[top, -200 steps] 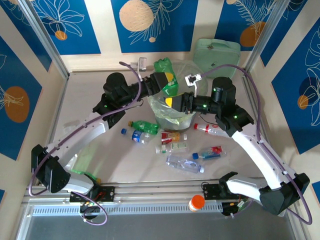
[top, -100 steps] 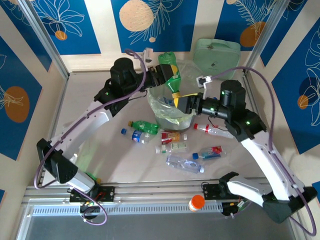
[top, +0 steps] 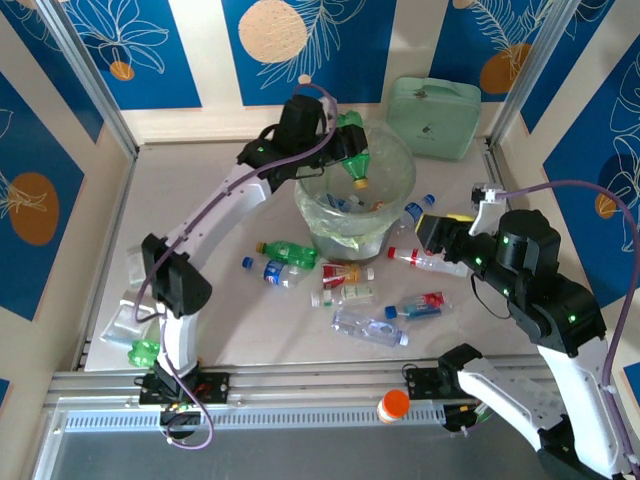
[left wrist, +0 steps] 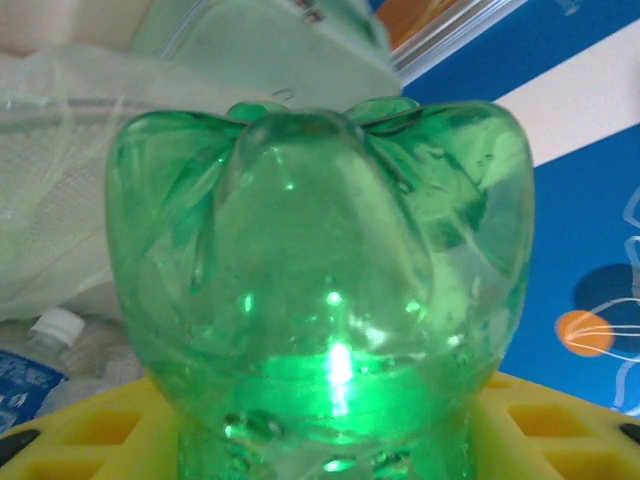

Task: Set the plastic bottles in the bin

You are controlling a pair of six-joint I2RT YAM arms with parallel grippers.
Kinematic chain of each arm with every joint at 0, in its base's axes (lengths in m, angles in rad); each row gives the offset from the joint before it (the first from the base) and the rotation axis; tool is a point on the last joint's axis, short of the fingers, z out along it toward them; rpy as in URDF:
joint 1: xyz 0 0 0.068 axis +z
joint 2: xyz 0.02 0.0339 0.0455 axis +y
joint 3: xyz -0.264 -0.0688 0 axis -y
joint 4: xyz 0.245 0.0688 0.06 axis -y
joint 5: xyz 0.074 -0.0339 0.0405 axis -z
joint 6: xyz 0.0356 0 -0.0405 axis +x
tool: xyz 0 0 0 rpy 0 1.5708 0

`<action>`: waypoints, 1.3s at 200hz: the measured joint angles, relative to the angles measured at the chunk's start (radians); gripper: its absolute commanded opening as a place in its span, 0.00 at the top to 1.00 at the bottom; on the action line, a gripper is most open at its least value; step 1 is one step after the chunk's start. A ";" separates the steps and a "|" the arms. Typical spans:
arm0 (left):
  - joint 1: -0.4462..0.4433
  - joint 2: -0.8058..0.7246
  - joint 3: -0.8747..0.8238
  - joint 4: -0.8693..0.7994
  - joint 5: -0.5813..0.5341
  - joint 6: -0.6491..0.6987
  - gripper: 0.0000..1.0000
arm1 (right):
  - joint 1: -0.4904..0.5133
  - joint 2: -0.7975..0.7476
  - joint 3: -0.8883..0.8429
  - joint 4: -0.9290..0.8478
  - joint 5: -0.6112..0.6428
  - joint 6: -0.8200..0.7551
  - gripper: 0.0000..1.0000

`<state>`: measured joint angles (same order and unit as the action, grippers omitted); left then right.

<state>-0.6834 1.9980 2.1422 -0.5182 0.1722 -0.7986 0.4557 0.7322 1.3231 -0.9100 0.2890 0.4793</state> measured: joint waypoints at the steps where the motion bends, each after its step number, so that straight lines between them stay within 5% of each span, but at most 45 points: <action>1: -0.001 0.003 0.003 -0.003 -0.002 0.000 0.65 | 0.000 0.000 0.000 -0.002 0.000 0.000 0.38; 88: -0.090 0.251 0.249 -0.311 -0.081 -0.077 0.56 | 0.000 0.016 0.005 -0.185 0.014 0.010 0.35; 118: -0.092 0.299 0.258 -0.343 -0.081 -0.092 0.47 | 0.000 0.016 0.003 -0.187 0.019 0.006 0.35; 173: -0.092 0.397 0.324 -0.396 -0.066 -0.092 0.15 | 0.000 0.017 -0.035 -0.175 0.010 -0.005 0.32; 260: -0.092 0.372 0.335 -0.401 -0.041 -0.064 0.05 | 0.000 0.018 -0.033 -0.151 -0.006 -0.072 0.29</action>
<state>-0.7753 2.3699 2.4771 -0.9195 0.1314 -0.8623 0.4557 0.7498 1.2900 -1.0607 0.2829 0.4068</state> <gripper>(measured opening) 0.953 0.706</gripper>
